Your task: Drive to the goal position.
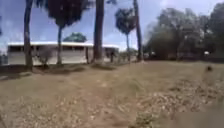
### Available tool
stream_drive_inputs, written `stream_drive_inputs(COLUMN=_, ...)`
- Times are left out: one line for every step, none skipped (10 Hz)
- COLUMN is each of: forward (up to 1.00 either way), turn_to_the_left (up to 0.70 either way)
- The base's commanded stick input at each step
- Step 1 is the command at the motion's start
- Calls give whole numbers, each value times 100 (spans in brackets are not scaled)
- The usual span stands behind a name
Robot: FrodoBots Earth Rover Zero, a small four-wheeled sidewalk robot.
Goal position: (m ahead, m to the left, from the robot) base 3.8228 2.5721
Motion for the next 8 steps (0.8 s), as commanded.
stream_drive_inputs(forward=70, turn_to_the_left=0)
stream_drive_inputs(forward=70, turn_to_the_left=0)
stream_drive_inputs(forward=70, turn_to_the_left=0)
stream_drive_inputs(forward=70, turn_to_the_left=0)
stream_drive_inputs(forward=70, turn_to_the_left=0)
stream_drive_inputs(forward=58, turn_to_the_left=0)
stream_drive_inputs(forward=0, turn_to_the_left=0)
stream_drive_inputs(forward=0, turn_to_the_left=0)
